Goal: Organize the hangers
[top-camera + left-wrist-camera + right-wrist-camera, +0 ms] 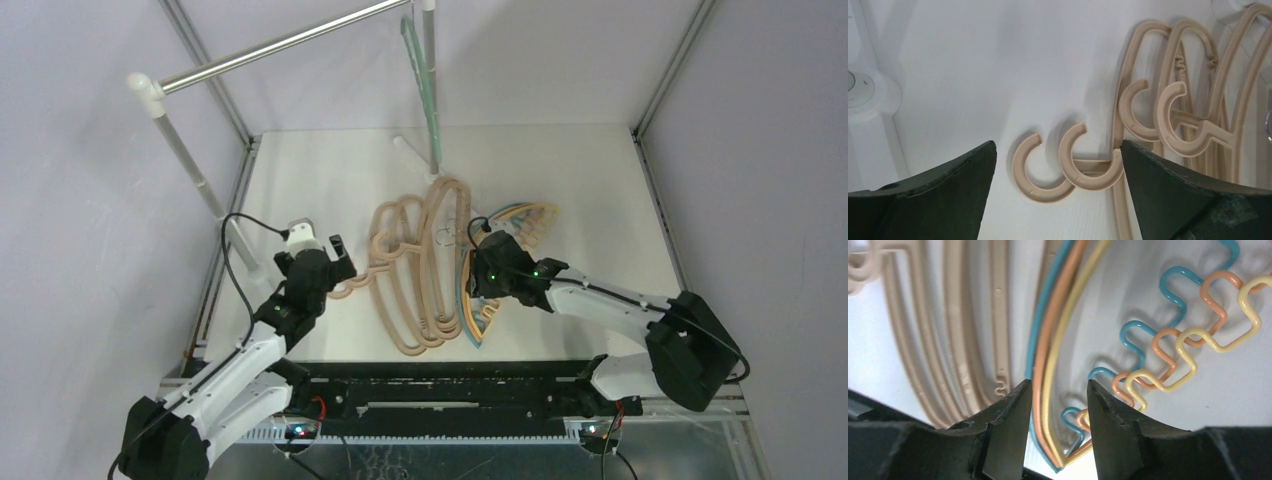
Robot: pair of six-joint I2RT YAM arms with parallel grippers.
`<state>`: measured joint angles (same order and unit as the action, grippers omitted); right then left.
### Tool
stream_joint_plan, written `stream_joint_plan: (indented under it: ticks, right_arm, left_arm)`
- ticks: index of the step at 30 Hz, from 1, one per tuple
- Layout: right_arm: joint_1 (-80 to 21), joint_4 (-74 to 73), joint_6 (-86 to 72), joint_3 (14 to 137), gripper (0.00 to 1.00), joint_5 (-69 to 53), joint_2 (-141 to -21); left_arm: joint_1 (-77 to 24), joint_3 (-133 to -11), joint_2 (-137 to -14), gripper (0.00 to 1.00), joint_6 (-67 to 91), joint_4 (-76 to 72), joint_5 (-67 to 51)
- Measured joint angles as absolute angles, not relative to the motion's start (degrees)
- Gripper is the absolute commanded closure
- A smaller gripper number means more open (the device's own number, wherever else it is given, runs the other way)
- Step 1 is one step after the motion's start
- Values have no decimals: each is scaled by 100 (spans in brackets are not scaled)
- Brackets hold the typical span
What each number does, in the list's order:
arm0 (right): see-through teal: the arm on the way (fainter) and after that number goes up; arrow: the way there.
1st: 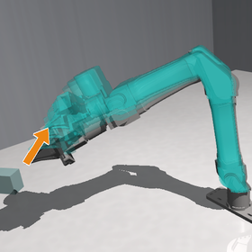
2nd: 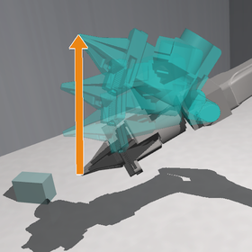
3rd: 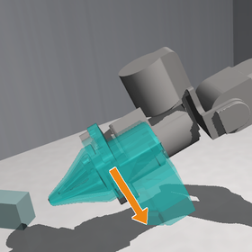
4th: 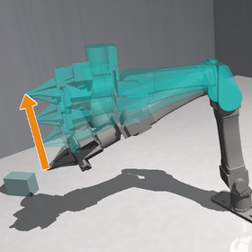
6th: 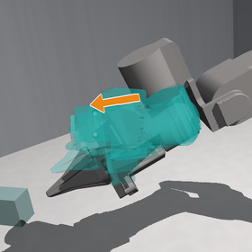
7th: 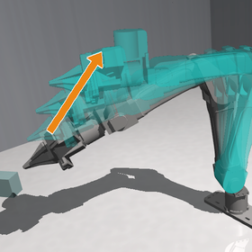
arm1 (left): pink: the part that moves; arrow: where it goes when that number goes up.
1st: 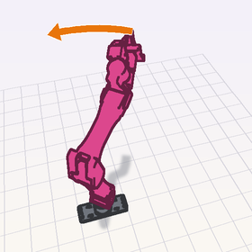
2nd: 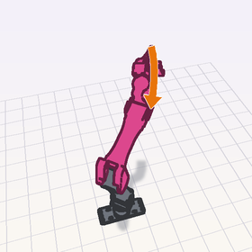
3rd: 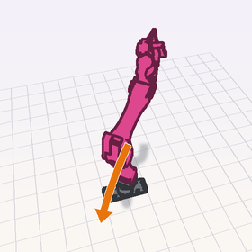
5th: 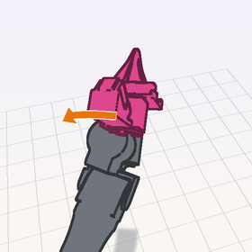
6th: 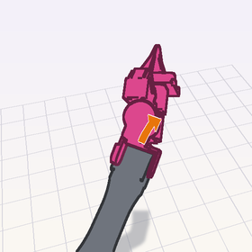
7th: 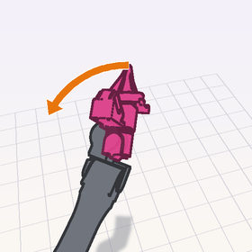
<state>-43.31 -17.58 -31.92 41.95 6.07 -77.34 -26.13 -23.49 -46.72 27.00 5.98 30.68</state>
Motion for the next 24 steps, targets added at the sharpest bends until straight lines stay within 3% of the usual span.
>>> stream_joint_plan:
  ticks: [8, 16, 18, 21, 24]
  right_arm:
    - [-4429, -1562, -3258, 4195, 47, 467, -7671]
    - [-4303, -1197, -3395, 4075, 60, 108, -8200]
    - [-4235, -1050, -3413, 4016, 68, -43, -8200]
    - [-4163, -873, -3474, 3931, 90, -261, -8200]
    - [-4112, -832, -3524, 3900, 97, -362, -8197]
  left_arm:
    - [-2613, -2287, -4805, 1, 2705, 521, 3046]
    - [-2613, -2287, -4794, 1, 2703, 517, 3024]
    - [-2613, -2287, -4797, 1, 2703, 517, 3022]
    - [-2613, -2287, -4797, 1, 2703, 517, 3022]
    - [-2613, -2287, -4799, 0, 2703, 519, 3022]
